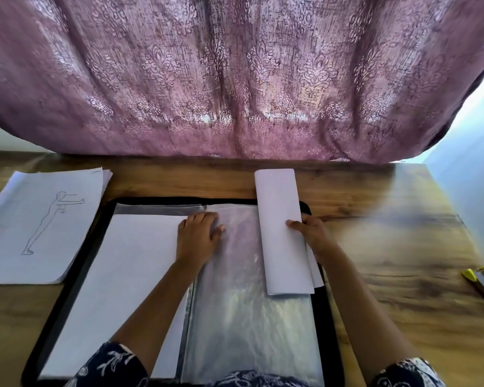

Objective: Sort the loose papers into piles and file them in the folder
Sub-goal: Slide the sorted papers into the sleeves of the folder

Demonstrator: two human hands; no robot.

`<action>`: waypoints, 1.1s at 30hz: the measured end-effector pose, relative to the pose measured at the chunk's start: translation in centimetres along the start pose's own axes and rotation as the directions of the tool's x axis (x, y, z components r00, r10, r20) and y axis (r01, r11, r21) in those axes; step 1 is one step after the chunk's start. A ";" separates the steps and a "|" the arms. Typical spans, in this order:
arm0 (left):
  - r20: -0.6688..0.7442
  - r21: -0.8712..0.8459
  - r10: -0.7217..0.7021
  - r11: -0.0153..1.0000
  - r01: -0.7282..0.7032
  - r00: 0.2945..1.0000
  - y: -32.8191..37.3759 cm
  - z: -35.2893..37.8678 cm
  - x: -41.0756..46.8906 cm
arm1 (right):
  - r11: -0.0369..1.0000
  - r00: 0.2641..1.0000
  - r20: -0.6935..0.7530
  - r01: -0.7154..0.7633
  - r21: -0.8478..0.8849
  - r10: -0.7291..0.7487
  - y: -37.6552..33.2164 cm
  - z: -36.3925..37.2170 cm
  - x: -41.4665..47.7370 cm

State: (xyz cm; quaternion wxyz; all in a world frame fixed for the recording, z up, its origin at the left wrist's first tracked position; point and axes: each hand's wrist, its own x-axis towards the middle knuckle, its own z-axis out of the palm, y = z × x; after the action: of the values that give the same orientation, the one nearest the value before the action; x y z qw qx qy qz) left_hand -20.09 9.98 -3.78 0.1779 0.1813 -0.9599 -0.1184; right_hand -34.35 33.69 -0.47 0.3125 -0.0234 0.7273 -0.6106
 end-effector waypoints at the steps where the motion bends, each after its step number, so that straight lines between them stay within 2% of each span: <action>1: -0.002 -0.035 -0.006 0.999 0.006 1.000 -0.2 -0.2 0.5 | 1.000 1.000 0.001 0.002 0.000 -0.002 0.0 0.0 -0.1; 4: 0.024 -0.147 0.000 0.989 0.003 1.000 -1.3 -0.6 2.1 | 1.000 1.000 0.003 0.000 0.002 0.000 0.1 0.0 -0.1; 9: -0.013 -0.169 0.055 0.984 -0.057 0.998 -1.8 -0.3 2.7 | 1.000 1.000 0.003 0.003 0.009 -0.003 0.1 0.0 0.0; 12: 0.007 -0.195 -0.001 0.981 0.002 1.000 -2.0 0.0 2.9 | 1.000 1.000 0.013 0.006 0.003 -0.007 0.2 -0.1 0.1; 15: 0.236 -0.196 -0.018 0.978 0.066 0.972 -2.0 -0.3 4.7 | 1.000 1.000 0.022 0.004 0.015 -0.004 0.1 -0.2 0.1; 18: 0.505 -0.141 0.018 0.988 0.062 0.863 -1.9 -1.2 7.3 | 0.999 0.999 0.038 0.003 0.044 -0.004 0.0 -0.2 0.0; 20: 0.578 -0.188 0.041 0.978 0.085 0.815 -2.1 -1.7 8.4 | 0.998 0.999 0.050 0.004 0.056 -0.006 -0.1 -0.3 -0.1; 23: 0.540 -0.361 0.078 0.921 0.146 0.838 -2.5 -2.1 8.8 | 0.996 0.997 0.071 0.005 0.095 -0.012 0.0 -0.6 -0.2; 27: 0.454 -0.511 0.048 0.832 0.216 0.890 -2.9 -2.1 8.0 | 0.996 0.998 0.033 0.053 0.074 -0.055 -0.7 -1.4 0.0; 33: 0.428 -0.633 0.066 0.734 0.247 0.902 -2.6 -1.7 7.3 | 0.926 0.931 -0.006 0.364 0.102 -0.365 -7.6 -1.2 0.1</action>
State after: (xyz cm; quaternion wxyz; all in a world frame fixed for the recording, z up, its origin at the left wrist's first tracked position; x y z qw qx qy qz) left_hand -25.02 4.47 -0.85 0.0132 0.1222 -0.8561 -0.5020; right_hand -37.65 32.72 6.40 0.1993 -0.1463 0.6764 -0.6938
